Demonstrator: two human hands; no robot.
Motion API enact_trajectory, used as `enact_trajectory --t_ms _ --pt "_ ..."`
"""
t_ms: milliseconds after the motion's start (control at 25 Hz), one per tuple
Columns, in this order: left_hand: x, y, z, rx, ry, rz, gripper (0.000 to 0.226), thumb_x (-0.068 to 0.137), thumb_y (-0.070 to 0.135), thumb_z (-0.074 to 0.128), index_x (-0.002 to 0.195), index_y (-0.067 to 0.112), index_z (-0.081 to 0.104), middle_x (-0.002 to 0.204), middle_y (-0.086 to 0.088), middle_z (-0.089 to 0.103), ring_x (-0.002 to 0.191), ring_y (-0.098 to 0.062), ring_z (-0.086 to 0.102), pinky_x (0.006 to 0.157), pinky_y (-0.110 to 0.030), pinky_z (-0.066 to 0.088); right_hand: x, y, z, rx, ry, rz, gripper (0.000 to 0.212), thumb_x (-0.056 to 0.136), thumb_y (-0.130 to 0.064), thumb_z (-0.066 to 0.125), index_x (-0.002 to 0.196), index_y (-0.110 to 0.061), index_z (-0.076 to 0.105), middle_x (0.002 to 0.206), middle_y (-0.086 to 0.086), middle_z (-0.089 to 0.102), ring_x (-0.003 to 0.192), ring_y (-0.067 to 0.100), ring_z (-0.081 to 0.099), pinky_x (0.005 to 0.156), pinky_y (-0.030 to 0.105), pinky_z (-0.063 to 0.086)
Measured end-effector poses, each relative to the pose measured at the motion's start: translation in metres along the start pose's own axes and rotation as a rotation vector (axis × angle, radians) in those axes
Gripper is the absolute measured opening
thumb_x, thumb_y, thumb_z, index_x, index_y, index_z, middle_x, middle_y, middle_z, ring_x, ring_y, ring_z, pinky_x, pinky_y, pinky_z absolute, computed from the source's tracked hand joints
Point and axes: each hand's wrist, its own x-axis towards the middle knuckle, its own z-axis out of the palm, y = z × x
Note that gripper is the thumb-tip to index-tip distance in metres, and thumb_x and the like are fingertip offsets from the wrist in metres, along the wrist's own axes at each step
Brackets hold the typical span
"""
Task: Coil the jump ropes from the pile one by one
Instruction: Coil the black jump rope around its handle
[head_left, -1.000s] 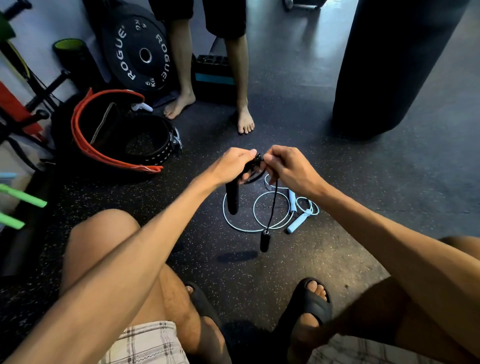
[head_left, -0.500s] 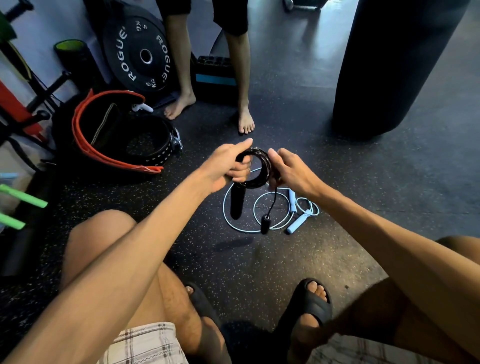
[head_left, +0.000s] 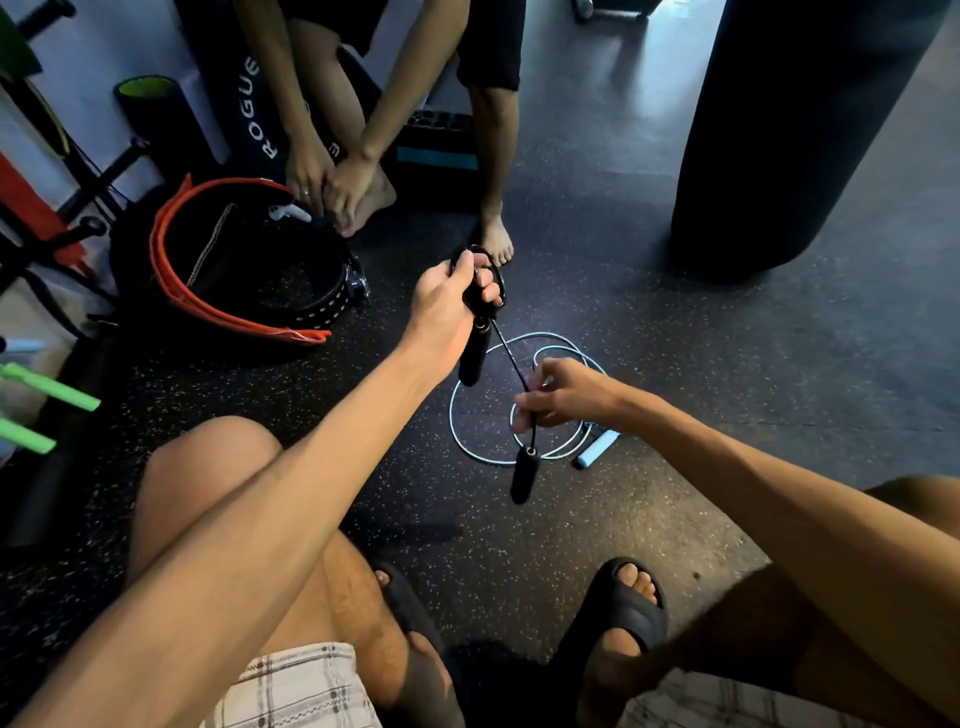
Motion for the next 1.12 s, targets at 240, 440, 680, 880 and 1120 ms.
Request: enact_trajectory --t_ms 240,440,680,880,1120 --pt "0.007 -0.009 -0.015 0.758 0.14 0.367 0.016 0.099 0.012 0.049 0.092 -0.003 0.052 0.065 0.001 0.058 0.053 -0.009 0.055 0.061 -0.021 0.046 -0.005 0.001 0.016 -0.121 -0.087 -0.076 0.017 0.095 -0.005 0.057 0.085 -0.006 0.044 0.084 0.027 0.071 0.073 0.031 0.068 0.068 0.04 0.055" --pt "0.012 -0.011 -0.033 1.349 -0.098 0.348 0.018 0.093 0.018 0.052 0.082 0.005 0.048 0.063 0.0 0.065 0.055 -0.016 0.062 0.063 -0.029 0.05 -0.011 -0.017 0.01 -0.174 -0.009 -0.299 0.012 0.099 -0.002 0.047 0.087 -0.002 0.046 0.075 0.019 0.07 0.064 0.026 0.066 0.064 0.041 0.055" --pt "0.0 -0.001 -0.046 1.385 -0.352 0.028 0.021 0.099 0.017 0.051 0.081 0.008 0.058 0.064 -0.003 0.062 0.052 -0.008 0.059 0.06 -0.026 0.048 -0.01 -0.038 -0.002 -0.319 0.37 -0.469 0.02 0.098 -0.003 0.047 0.08 -0.005 0.055 0.066 0.006 0.058 0.052 0.006 0.051 0.054 0.015 0.043" --pt "-0.02 0.018 -0.048 0.857 -0.434 -0.293 0.048 0.105 0.038 0.033 0.084 0.002 0.059 0.058 -0.006 0.045 0.051 -0.018 0.04 0.051 -0.027 0.036 0.0 -0.063 0.002 -0.356 0.513 -0.61 0.018 0.098 -0.007 0.046 0.081 -0.009 0.053 0.071 -0.003 0.056 0.061 0.007 0.05 0.061 0.026 0.047" --pt "-0.026 0.062 -0.062 0.588 -0.184 -0.143 0.044 0.101 0.033 0.044 0.068 0.007 0.05 0.041 0.005 0.026 0.035 -0.009 0.023 0.046 -0.026 0.026 0.044 -0.105 0.033 -0.205 0.475 -0.583 0.017 0.1 -0.012 0.044 0.084 -0.008 0.048 0.073 0.007 0.051 0.068 0.014 0.044 0.066 0.036 0.04"
